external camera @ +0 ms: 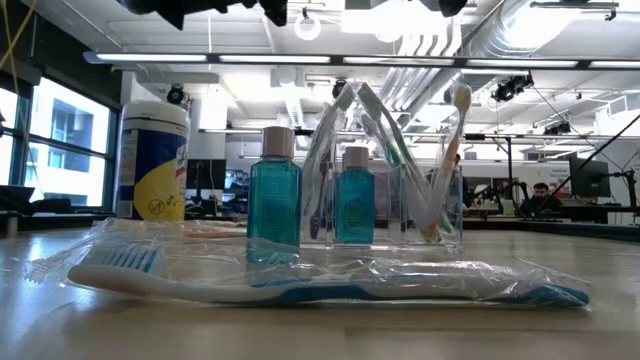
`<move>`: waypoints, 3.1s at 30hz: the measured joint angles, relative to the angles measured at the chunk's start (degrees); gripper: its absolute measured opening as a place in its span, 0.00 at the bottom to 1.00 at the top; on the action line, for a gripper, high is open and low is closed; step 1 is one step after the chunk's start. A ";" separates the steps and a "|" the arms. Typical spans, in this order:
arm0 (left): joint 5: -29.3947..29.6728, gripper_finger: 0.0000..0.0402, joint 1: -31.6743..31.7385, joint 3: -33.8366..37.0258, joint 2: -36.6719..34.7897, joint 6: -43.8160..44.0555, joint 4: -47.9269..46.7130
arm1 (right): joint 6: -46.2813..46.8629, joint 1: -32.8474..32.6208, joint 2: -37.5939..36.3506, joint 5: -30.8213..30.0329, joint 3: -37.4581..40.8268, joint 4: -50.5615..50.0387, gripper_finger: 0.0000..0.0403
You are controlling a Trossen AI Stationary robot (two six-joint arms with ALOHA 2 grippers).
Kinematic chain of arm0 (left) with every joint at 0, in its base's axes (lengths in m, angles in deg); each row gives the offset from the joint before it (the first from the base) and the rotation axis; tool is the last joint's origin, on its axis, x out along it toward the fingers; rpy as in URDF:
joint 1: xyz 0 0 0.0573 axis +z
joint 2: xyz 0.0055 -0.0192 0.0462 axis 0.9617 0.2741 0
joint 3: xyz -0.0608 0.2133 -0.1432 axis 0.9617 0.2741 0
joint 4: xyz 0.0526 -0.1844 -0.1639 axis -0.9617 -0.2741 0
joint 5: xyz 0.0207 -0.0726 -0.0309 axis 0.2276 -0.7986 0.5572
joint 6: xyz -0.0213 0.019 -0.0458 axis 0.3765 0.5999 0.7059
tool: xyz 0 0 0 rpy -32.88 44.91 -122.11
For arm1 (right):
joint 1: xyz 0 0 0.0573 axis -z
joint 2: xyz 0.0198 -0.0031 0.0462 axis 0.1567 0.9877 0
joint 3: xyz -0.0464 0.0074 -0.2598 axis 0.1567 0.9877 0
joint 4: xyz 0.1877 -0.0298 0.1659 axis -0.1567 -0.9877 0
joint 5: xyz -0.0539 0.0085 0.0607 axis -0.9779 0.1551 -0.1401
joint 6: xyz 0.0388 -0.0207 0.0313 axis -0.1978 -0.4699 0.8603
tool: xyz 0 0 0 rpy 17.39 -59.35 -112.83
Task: Pick & Place toothbrushing station
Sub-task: Put the middle blue toothbrush into the transparent organizer
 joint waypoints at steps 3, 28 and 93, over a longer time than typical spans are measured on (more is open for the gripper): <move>1.11 0.38 -1.02 0.02 2.41 -0.55 3.91 | -0.17 -0.51 2.63 -0.36 0.00 3.44 0.04; 10.30 0.38 -7.81 0.04 5.47 -10.64 9.02 | -5.76 0.66 13.54 -9.88 -0.02 14.70 0.04; 10.77 0.03 -7.81 0.02 3.78 -2.08 3.85 | -26.24 -12.92 13.49 -46.76 -0.09 14.60 0.69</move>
